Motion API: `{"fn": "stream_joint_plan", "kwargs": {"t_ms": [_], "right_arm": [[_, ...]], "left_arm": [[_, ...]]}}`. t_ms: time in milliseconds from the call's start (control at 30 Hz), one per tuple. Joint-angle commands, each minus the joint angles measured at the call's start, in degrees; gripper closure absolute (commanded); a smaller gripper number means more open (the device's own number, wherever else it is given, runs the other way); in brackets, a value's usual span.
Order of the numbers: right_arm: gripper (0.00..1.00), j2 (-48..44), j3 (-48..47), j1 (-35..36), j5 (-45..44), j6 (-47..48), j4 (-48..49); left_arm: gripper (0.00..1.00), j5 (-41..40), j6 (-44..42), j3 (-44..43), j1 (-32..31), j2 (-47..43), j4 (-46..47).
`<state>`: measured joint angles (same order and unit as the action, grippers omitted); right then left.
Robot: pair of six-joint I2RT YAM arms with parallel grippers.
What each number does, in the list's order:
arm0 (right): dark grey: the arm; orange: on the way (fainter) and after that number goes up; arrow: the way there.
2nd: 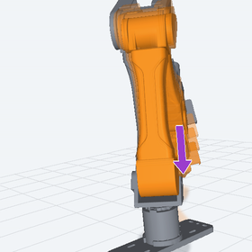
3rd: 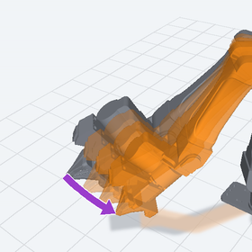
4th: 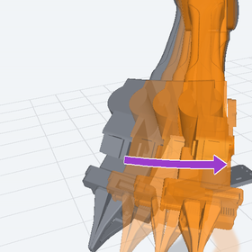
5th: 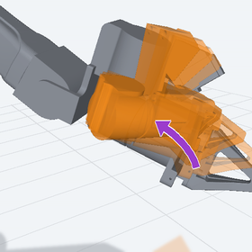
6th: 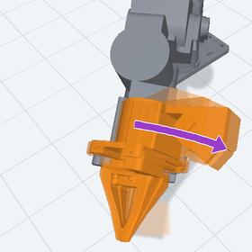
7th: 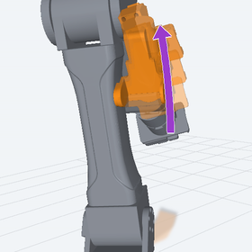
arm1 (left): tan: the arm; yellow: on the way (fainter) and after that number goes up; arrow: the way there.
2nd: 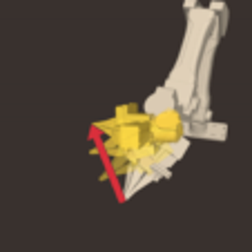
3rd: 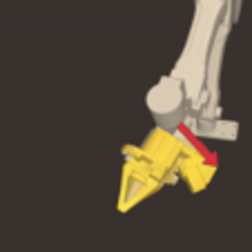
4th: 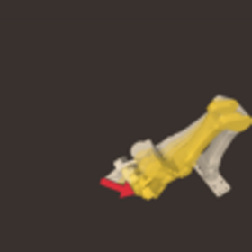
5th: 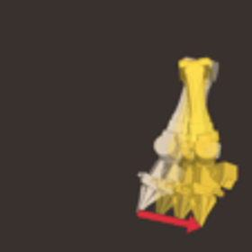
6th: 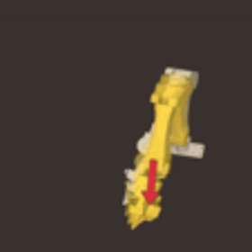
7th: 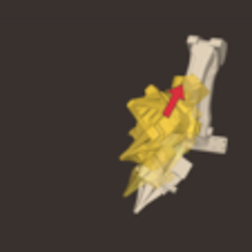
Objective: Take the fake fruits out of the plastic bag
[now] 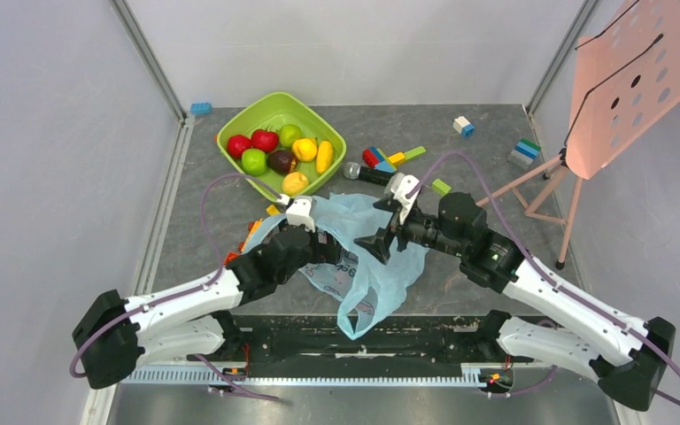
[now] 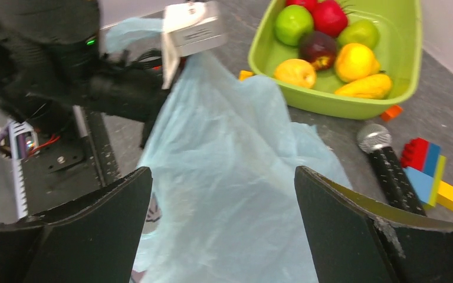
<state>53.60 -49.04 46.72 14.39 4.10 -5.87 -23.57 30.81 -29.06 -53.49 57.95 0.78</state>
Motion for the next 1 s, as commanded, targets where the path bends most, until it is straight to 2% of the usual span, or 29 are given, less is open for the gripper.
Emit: {"fn": "stream_joint_plan", "kwargs": {"t_ms": [0, 133, 233, 333, 500, 600, 667, 833, 967], "right_arm": [[0.06, 0.8, 1.7, 4.5, -4.1, 1.2, -1.1], [0.05, 2.4, 2.4, 8.1, -10.5, 2.3, -0.4], [0.06, 3.5, 2.8, 9.9, -19.0, 2.6, 0.5], [0.12, 4.9, 2.7, 10.5, -25.9, 3.0, 0.5], [0.42, 5.7, 2.7, 10.6, -27.0, 1.8, 0.7], [0.67, 4.8, 3.2, 10.6, -26.6, 1.0, 1.0], [0.77, 4.0, 3.7, 10.6, -25.8, 0.7, 0.5], [0.89, -0.9, 7.0, 10.5, -22.0, -0.8, 0.2], [0.89, -3.1, 9.8, 10.5, -15.9, -2.5, 0.6]], "left_arm": [[0.00, 1.2, -2.9, -4.5, -0.2, 2.5, -0.4], [0.00, 2.3, -2.9, -6.4, -0.2, 4.3, -2.2], [0.00, 2.7, -2.8, -6.6, -0.2, 4.3, -2.3], [0.00, 2.9, -2.8, -6.2, -0.2, 3.7, -2.7], [0.00, 3.2, -3.1, -3.8, -0.2, 1.3, -2.3], [0.00, 4.8, -3.5, -1.7, -0.2, -0.1, -1.0], [0.02, 6.3, -4.1, -0.2, -0.2, -0.6, 1.3], [0.09, 11.7, -7.6, 1.5, -1.0, -1.0, 5.2], [0.10, 11.6, -11.5, 1.1, -4.3, -1.2, 8.3]]}}
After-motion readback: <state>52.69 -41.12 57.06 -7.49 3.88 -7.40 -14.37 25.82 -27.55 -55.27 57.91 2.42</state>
